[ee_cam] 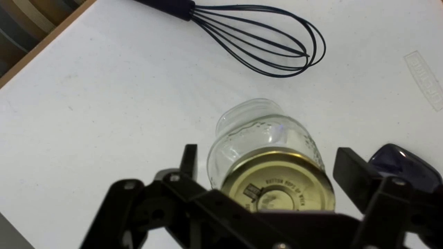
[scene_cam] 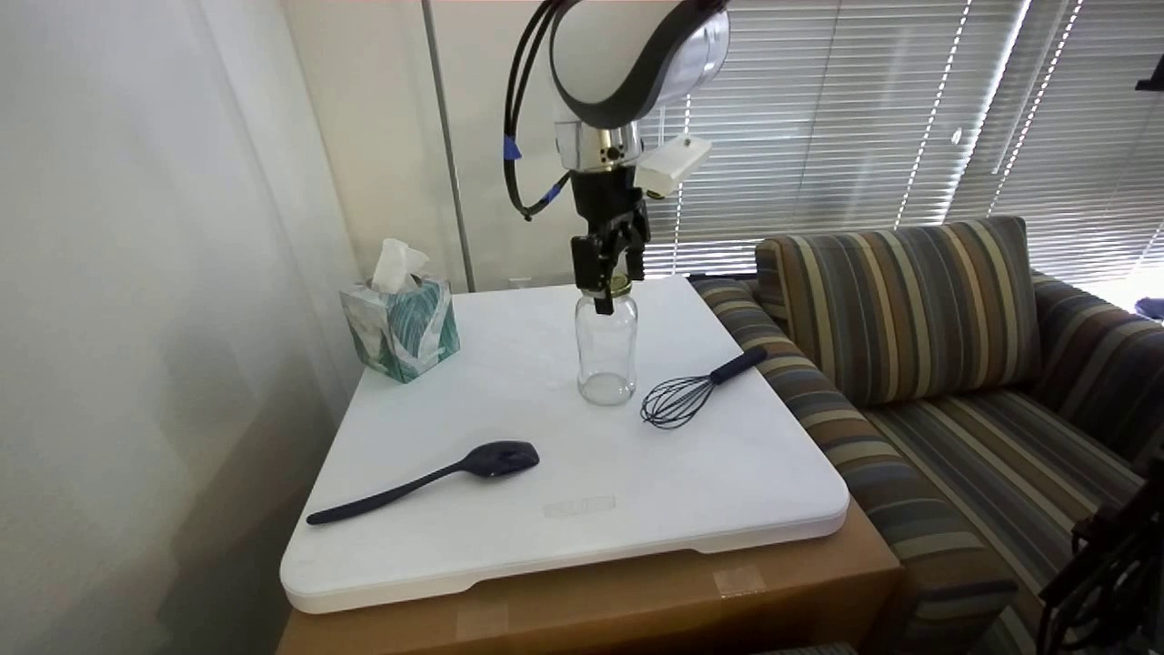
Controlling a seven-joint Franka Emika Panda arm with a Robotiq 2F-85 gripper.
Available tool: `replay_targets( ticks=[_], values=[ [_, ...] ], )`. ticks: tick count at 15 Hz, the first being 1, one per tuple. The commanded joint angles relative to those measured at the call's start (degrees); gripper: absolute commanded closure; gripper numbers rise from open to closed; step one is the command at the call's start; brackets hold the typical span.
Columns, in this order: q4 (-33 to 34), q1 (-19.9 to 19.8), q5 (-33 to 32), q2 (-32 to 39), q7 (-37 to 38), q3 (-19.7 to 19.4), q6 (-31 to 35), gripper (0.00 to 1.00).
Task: Remove the lid from the jar and put it on the table
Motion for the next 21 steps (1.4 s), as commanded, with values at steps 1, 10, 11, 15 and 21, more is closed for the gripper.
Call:
replay_targets(
  ticks=[1, 10, 11, 15, 21],
  values=[
    [1.0, 0.0, -0.2, 0.6, 1.5, -0.5, 0.6, 0.0],
    [0.5, -2.4, 4.6, 0.3, 0.3, 1.6, 3.0, 0.0],
    [0.5, -2.7, 5.5, 0.3, -0.2, 1.9, 2.9, 0.15],
    [0.6, -3.1, 7.3, 0.1, -1.2, 2.2, 2.5, 0.48],
    [0.3, -2.7, 7.0, -0.7, -1.1, 1.9, 1.7, 0.53]
  ],
)
